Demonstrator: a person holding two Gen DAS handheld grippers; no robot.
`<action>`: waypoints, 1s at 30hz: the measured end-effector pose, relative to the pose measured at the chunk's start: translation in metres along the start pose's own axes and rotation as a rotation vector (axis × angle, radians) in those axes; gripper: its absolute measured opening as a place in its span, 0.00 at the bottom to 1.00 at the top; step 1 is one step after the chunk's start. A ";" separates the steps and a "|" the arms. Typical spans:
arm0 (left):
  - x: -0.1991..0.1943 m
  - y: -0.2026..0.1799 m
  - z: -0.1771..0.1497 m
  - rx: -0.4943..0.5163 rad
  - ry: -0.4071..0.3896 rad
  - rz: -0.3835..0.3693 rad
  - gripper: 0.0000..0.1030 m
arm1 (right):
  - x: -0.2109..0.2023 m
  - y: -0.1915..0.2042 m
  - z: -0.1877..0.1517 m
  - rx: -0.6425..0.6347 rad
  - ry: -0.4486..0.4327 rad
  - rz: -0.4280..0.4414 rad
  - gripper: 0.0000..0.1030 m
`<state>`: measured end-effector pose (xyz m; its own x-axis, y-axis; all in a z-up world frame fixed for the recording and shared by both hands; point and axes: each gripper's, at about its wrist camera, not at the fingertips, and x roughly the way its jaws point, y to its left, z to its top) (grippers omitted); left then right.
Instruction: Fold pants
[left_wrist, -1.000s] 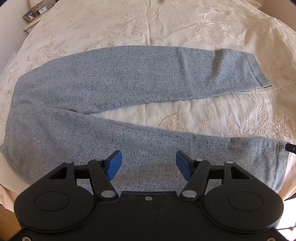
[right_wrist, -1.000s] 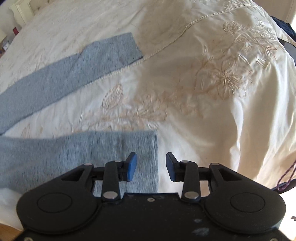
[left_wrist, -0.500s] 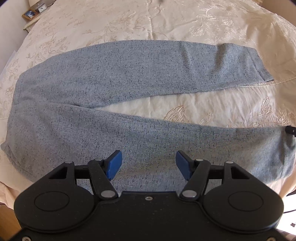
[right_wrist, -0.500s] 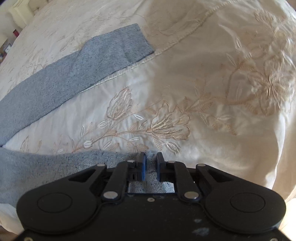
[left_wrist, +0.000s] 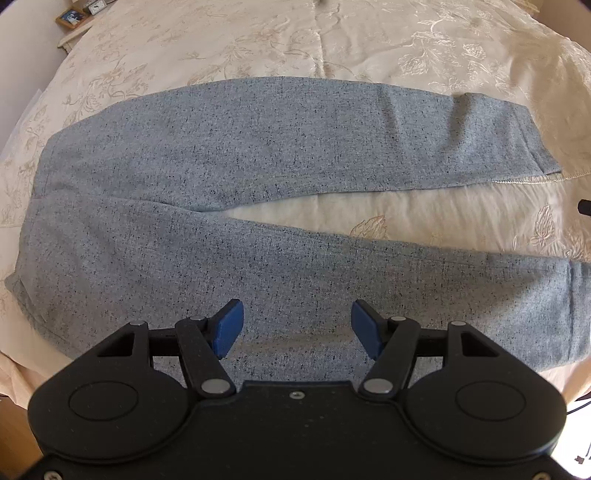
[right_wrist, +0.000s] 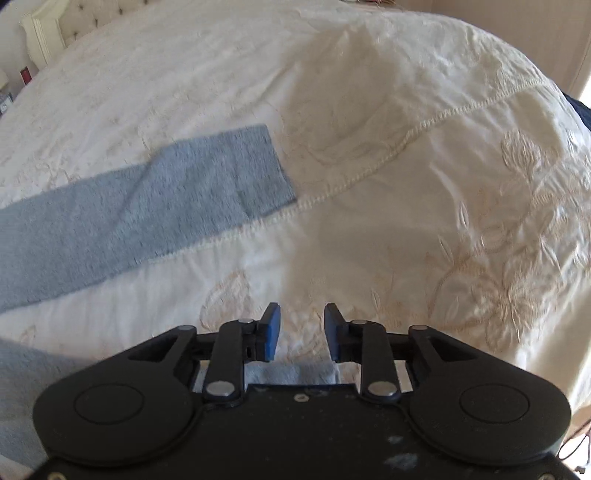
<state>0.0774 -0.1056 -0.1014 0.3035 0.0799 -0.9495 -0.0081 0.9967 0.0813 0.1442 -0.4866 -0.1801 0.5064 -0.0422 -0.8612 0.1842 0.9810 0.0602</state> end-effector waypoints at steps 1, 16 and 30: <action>0.001 -0.001 0.003 -0.002 -0.005 0.005 0.66 | 0.006 0.000 0.009 0.005 0.003 0.013 0.30; 0.018 -0.003 0.058 -0.086 -0.064 0.077 0.66 | 0.112 -0.001 0.092 0.136 0.072 -0.002 0.31; 0.032 -0.017 0.065 -0.059 -0.022 0.075 0.66 | 0.105 0.015 0.077 -0.055 0.085 -0.044 0.05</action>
<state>0.1495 -0.1216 -0.1135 0.3207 0.1549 -0.9344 -0.0872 0.9872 0.1338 0.2648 -0.4904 -0.2306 0.4249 -0.0712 -0.9024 0.1568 0.9876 -0.0041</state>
